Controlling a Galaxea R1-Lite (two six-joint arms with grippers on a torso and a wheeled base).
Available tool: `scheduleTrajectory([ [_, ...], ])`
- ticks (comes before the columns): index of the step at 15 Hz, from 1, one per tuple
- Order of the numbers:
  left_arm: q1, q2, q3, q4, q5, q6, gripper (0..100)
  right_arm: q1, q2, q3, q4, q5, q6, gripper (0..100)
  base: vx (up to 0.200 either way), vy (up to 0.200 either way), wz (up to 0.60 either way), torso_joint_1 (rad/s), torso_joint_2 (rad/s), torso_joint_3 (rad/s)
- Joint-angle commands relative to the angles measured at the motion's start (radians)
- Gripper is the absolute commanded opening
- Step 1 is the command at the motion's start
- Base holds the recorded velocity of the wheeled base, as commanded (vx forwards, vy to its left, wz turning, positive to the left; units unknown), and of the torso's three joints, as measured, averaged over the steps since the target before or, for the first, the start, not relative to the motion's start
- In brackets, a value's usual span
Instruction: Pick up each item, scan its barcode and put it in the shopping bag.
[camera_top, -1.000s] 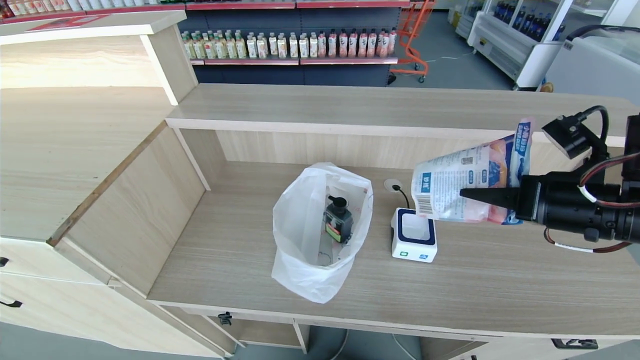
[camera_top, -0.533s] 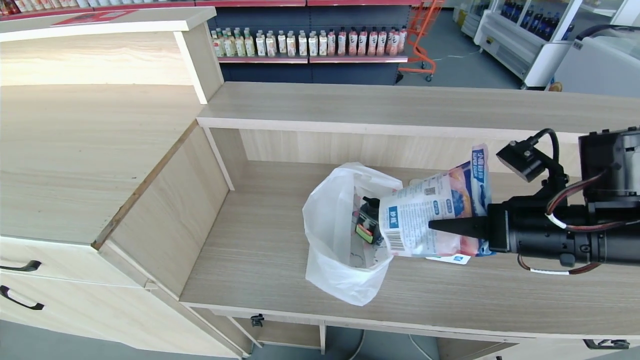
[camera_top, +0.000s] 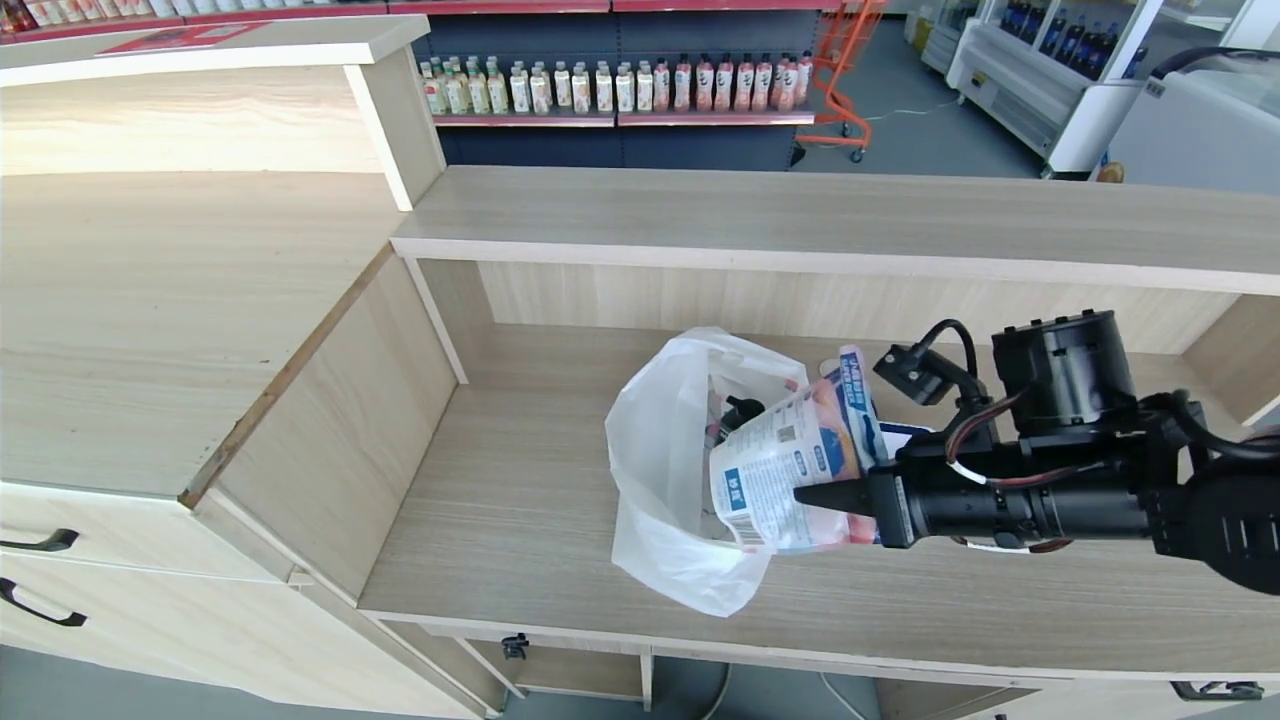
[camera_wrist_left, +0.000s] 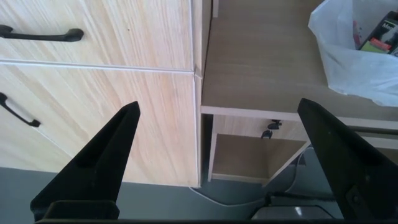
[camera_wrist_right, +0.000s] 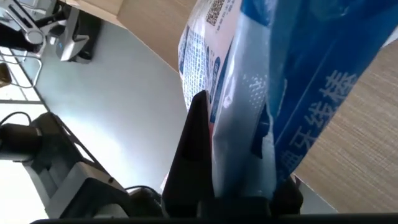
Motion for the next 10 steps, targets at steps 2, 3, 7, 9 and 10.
scheduleTrajectory([
  [2,0.001,0.002,0.0,0.0,0.0,0.0,100,0.006,0.136,-0.049,0.0,-0.048,-0.067,0,0.0,0.0,0.0,0.0,0.0,0.0],
  [3,0.001,0.002,0.0,0.0,0.0,0.0,100,0.008,0.159,-0.061,0.0,-0.064,-0.076,0,0.0,0.0,0.0,0.0,0.0,0.0],
  [7,0.001,0.002,0.0,0.0,0.0,0.0,100,0.012,0.226,-0.104,-0.039,-0.093,-0.101,0,0.0,0.0,0.0,0.0,0.0,0.0],
  [9,0.001,0.002,0.0,0.0,0.002,0.0,100,0.021,0.243,-0.117,-0.045,-0.094,-0.097,0,0.0,0.0,0.0,0.0,0.0,0.0],
  [10,0.001,0.002,0.0,0.0,0.0,0.0,100,0.021,0.252,-0.117,-0.055,-0.094,-0.097,0,0.0,0.0,0.0,0.0,0.0,0.0],
])
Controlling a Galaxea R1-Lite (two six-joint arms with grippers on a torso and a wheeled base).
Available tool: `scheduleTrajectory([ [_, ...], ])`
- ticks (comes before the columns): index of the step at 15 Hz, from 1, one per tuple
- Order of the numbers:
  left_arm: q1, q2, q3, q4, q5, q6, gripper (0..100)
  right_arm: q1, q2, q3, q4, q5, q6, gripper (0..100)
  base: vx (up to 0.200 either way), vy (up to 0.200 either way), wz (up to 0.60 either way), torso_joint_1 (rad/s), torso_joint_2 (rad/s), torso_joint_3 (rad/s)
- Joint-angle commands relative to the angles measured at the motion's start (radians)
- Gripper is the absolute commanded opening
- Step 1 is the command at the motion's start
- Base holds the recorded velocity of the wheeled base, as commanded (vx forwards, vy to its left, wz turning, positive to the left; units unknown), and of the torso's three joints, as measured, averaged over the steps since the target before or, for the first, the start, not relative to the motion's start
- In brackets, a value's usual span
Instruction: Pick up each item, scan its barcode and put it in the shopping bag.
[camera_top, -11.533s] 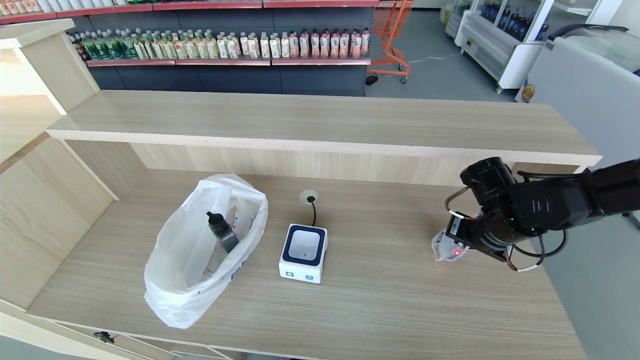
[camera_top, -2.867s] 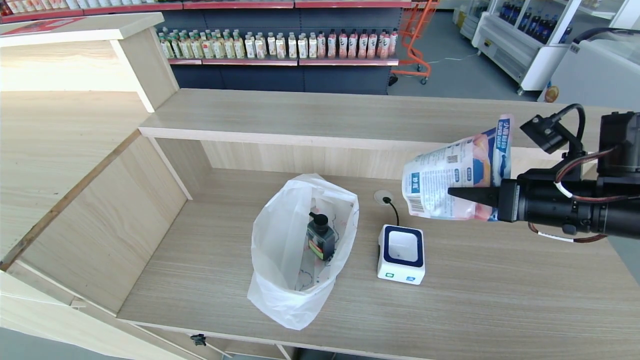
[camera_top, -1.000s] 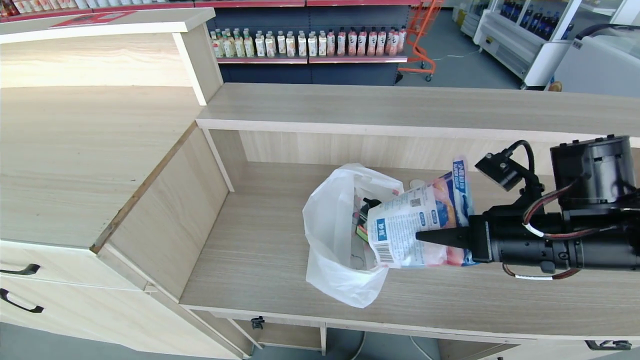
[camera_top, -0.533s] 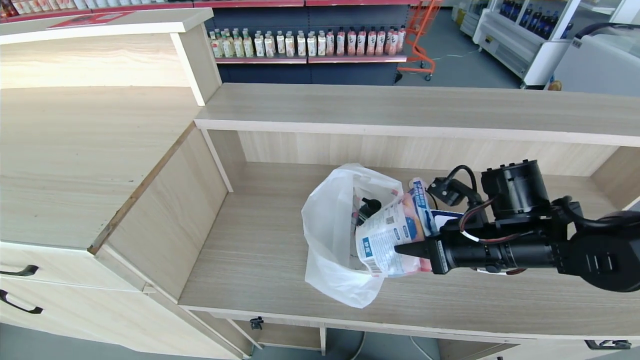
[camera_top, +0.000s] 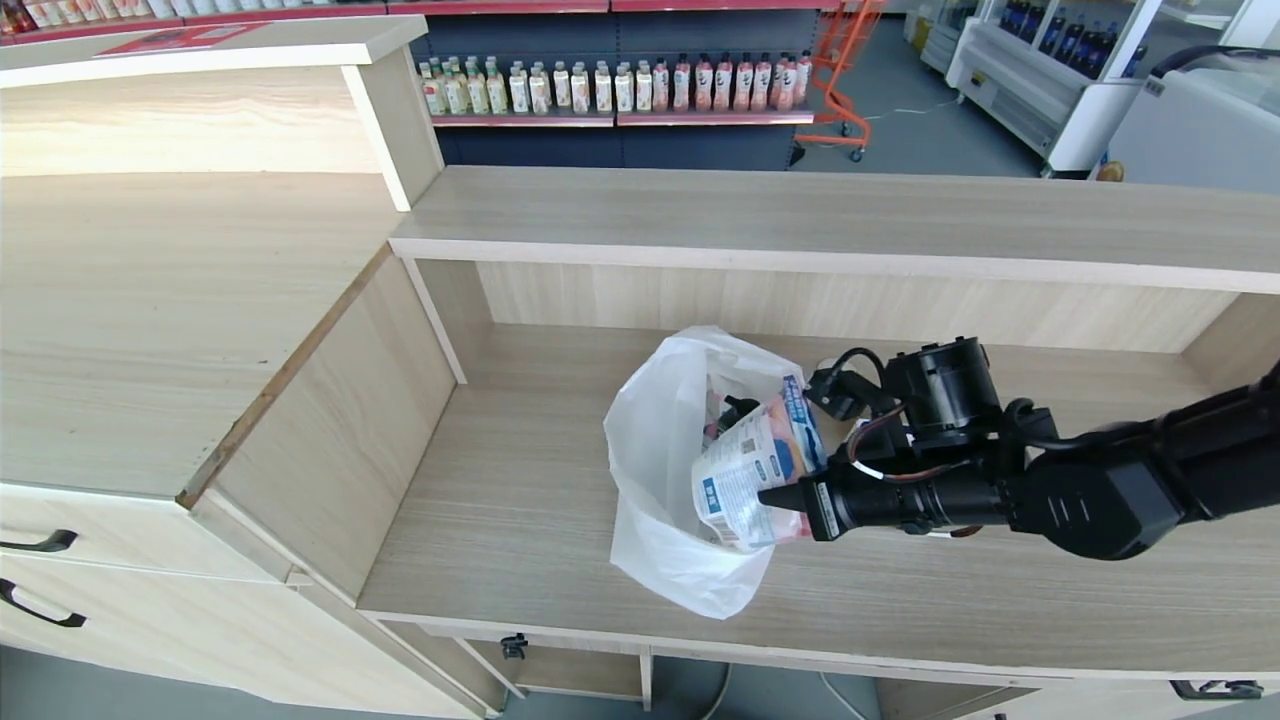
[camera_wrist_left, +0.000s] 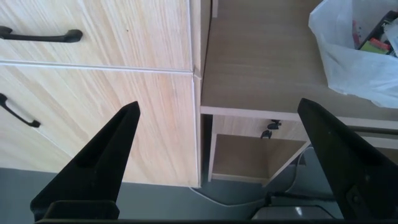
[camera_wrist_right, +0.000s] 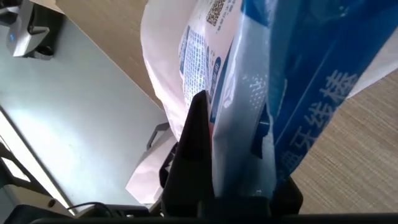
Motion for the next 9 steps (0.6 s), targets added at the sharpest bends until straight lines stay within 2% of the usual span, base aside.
scheduleTrajectory([
  [1,0.0,0.002,0.0,0.0,0.0,0.0,100,0.002,0.036,-0.006,-0.01,0.001,-0.001,0,0.0,0.0,0.0,0.0,0.0,0.0],
  [4,0.0,0.002,0.0,0.0,0.0,0.0,100,0.002,0.062,-0.03,-0.012,-0.019,-0.004,0,0.0,0.0,0.0,0.0,0.0,0.0],
  [5,0.0,0.002,0.0,0.0,0.0,0.0,100,0.002,0.069,-0.038,-0.012,-0.032,-0.004,100,0.0,0.0,0.0,0.0,0.0,0.0],
  [9,0.0,0.002,0.0,0.0,0.0,0.0,100,0.002,0.051,-0.067,-0.012,-0.022,0.048,100,0.0,0.0,0.0,0.0,0.0,0.0],
])
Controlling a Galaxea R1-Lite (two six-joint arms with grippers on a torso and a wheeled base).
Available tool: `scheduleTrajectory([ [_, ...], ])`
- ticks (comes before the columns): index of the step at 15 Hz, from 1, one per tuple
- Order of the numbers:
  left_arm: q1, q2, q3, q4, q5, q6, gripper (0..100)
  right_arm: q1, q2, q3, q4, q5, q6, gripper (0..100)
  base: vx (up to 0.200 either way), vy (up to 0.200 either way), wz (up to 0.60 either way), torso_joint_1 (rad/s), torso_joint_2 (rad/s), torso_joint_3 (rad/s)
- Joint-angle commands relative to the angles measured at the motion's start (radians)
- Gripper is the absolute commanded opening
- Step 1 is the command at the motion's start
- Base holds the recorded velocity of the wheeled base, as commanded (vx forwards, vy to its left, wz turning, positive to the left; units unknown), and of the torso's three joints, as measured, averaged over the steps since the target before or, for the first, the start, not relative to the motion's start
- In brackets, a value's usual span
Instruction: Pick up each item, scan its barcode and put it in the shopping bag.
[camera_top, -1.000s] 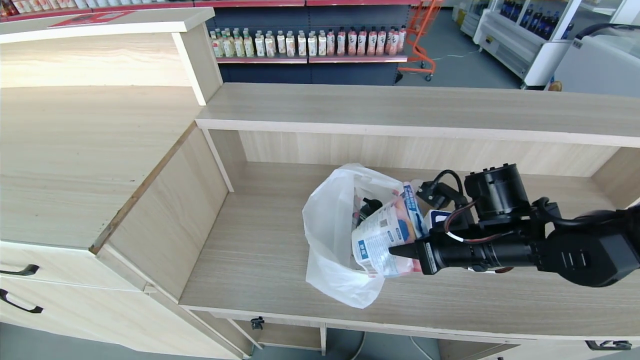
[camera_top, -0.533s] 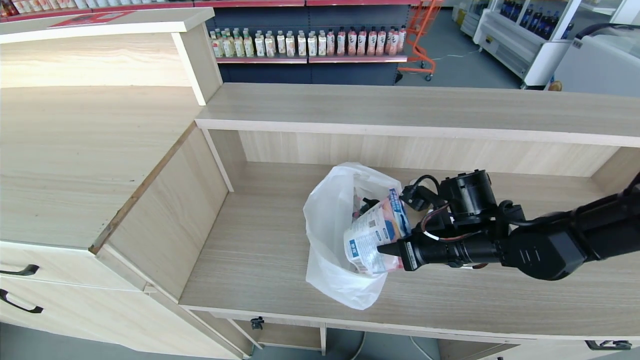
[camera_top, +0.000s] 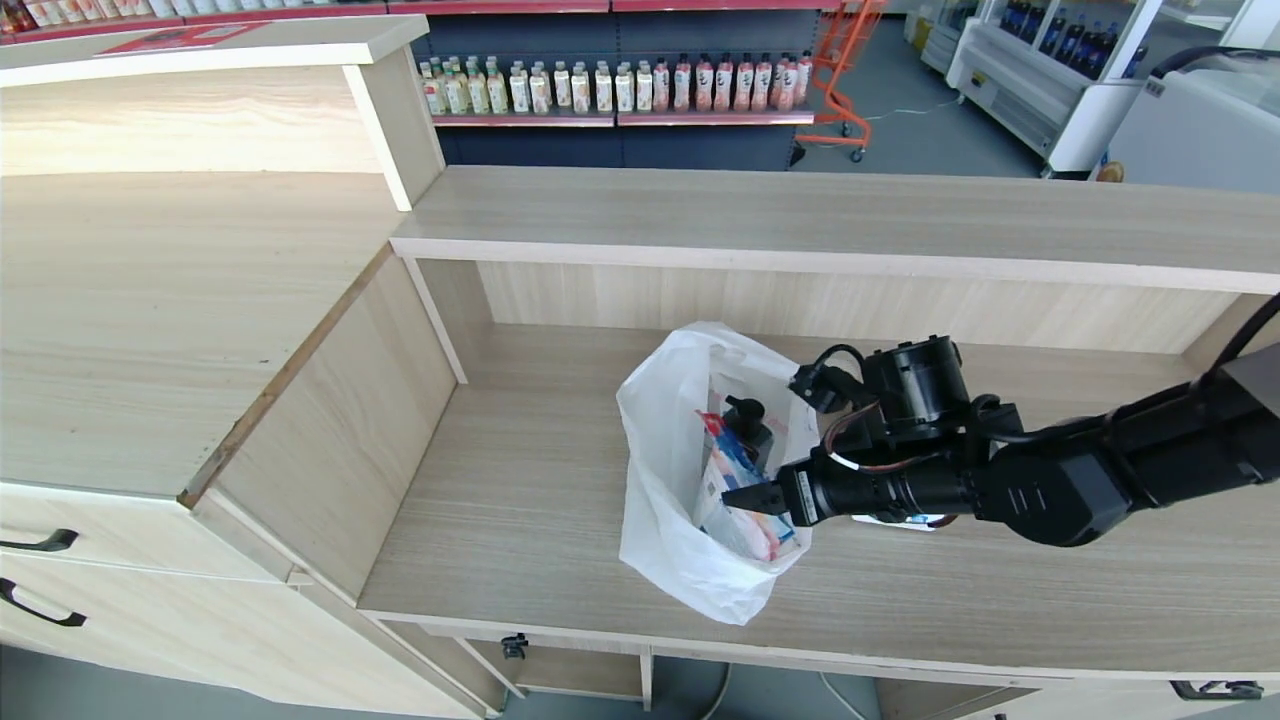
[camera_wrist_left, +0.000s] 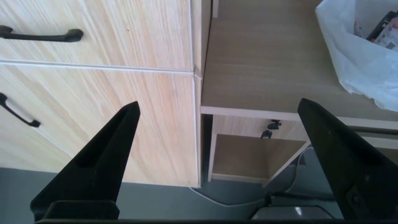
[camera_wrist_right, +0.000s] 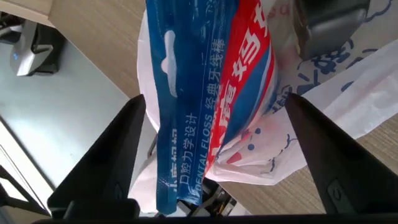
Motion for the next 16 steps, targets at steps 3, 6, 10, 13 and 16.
scheduleTrajectory([
  [3,0.0,0.002,0.0,0.0,0.0,0.0,100,0.0,-0.05,-0.018,0.0,0.038,0.129,100,0.0,0.0,0.0,0.0,0.0,0.0],
  [6,0.0,0.002,0.0,0.0,0.0,0.0,100,-0.023,-0.129,-0.01,0.003,0.039,0.241,100,0.0,0.0,0.0,0.0,0.0,0.0],
  [10,0.0,0.002,0.0,0.0,0.002,0.0,100,-0.04,-0.418,0.087,0.0,0.047,0.361,100,0.0,0.0,0.0,0.0,0.0,0.0],
  [13,0.0,0.002,0.0,0.0,0.0,0.0,100,-0.244,-0.748,0.275,0.008,-0.099,0.16,100,0.0,0.0,0.0,0.0,0.0,0.0],
  [16,0.0,0.002,0.0,0.0,0.0,0.0,100,-0.307,-1.11,0.688,0.009,-0.306,0.086,100,0.0,0.0,0.0,0.0,0.0,0.0],
])
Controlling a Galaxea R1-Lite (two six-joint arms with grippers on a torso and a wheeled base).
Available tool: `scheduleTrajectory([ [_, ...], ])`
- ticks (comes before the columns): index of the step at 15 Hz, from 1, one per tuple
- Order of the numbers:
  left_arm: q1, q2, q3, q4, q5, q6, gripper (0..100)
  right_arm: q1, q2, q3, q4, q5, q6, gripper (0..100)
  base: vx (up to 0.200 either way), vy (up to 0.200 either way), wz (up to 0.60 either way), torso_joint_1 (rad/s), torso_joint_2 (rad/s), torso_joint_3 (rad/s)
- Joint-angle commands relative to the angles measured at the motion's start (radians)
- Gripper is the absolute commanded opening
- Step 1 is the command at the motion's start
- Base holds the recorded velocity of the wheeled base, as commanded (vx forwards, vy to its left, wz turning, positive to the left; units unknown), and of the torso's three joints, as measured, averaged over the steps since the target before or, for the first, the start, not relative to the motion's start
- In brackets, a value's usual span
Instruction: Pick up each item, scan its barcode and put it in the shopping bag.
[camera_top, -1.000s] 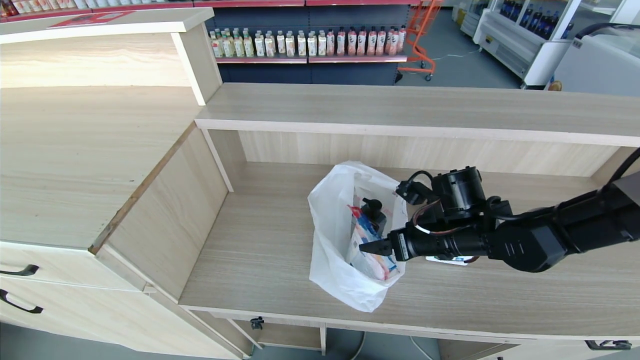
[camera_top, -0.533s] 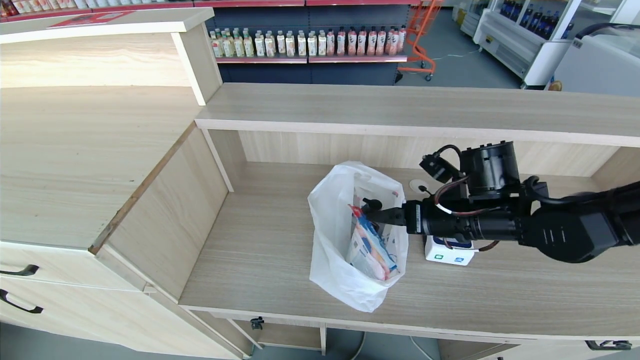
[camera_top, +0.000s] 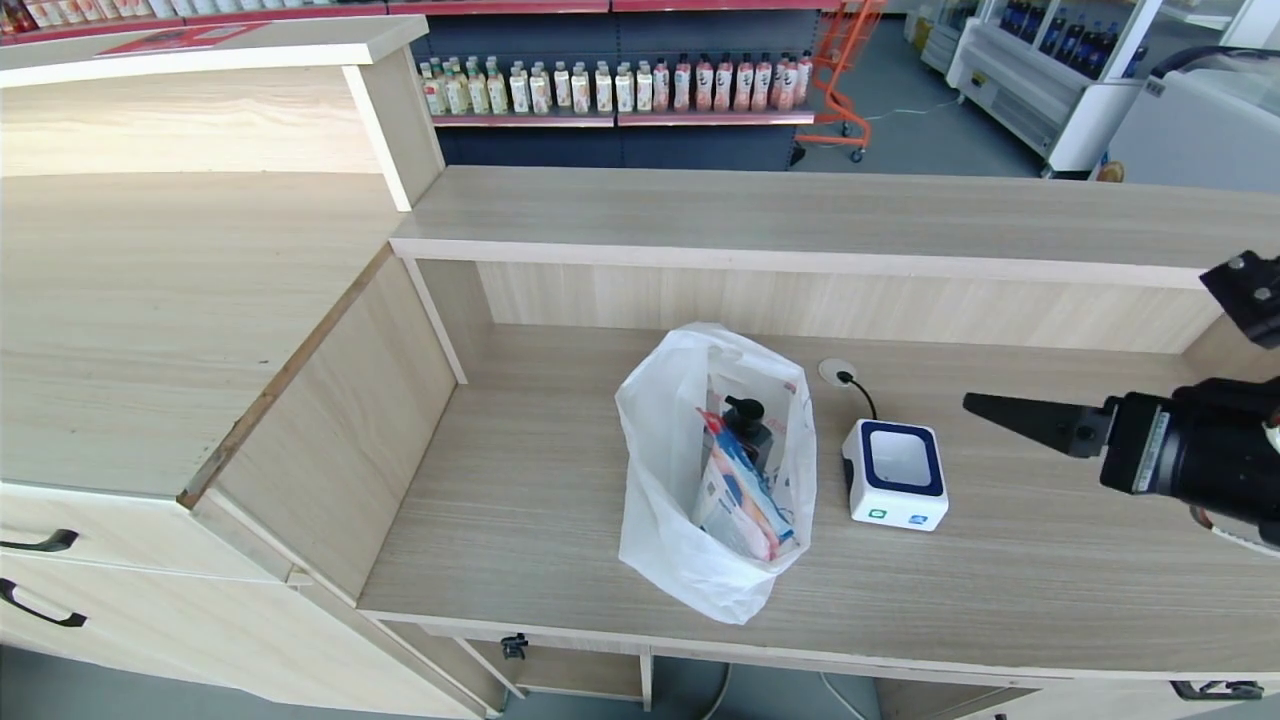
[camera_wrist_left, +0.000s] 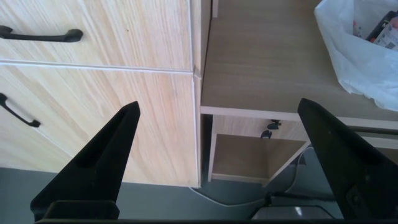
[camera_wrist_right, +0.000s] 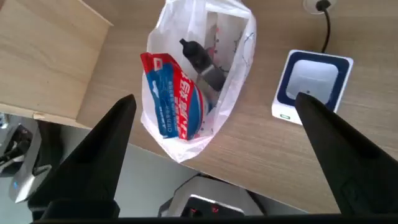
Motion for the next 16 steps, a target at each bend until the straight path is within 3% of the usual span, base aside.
scheduleTrajectory([
  [1,0.0,0.002,0.0,0.0,0.0,0.0,100,-0.094,-0.58,0.526,0.005,-0.183,-0.083,100,0.0,0.0,0.0,0.0,0.0,0.0],
  [2,0.0,0.002,0.0,0.0,0.0,0.0,100,-0.1,-0.701,0.617,0.008,-0.204,-0.094,100,0.0,0.0,0.0,0.0,0.0,0.0],
  [3,0.0,0.002,0.0,0.0,0.0,0.0,100,-0.115,-0.793,0.624,0.057,-0.241,-0.11,100,0.0,0.0,0.0,0.0,0.0,0.0],
  [5,0.0,0.002,0.0,0.0,0.0,0.0,100,-0.199,-1.056,0.614,0.369,-0.238,-0.152,100,0.0,0.0,0.0,0.0,0.0,0.0],
  [6,0.0,0.002,0.0,0.0,0.0,0.0,100,-0.184,-1.111,0.594,0.398,-0.18,-0.163,100,0.0,0.0,0.0,0.0,0.0,0.0],
  [7,0.0,0.002,0.0,0.0,0.0,0.0,100,-0.181,-1.128,0.621,0.347,-0.186,-0.214,100,0.0,0.0,0.0,0.0,0.0,0.0],
  [11,0.0,0.002,0.0,0.0,0.0,0.0,100,-0.183,-1.126,0.617,0.382,-0.246,-0.159,100,0.0,0.0,0.0,0.0,0.0,0.0],
  [12,0.0,0.002,0.0,0.0,0.0,0.0,100,-0.227,-1.188,0.615,0.384,-0.246,-0.168,100,0.0,0.0,0.0,0.0,0.0,0.0],
  [13,0.0,0.002,0.0,0.0,0.0,0.0,100,-0.233,-1.203,0.615,0.389,-0.242,-0.194,0,0.0,0.0,0.0,0.0,0.0,0.0],
  [16,0.0,0.002,0.0,0.0,0.0,0.0,100,-0.233,-1.203,0.615,0.389,-0.246,-0.174,0,0.0,0.0,0.0,0.0,0.0,0.0],
])
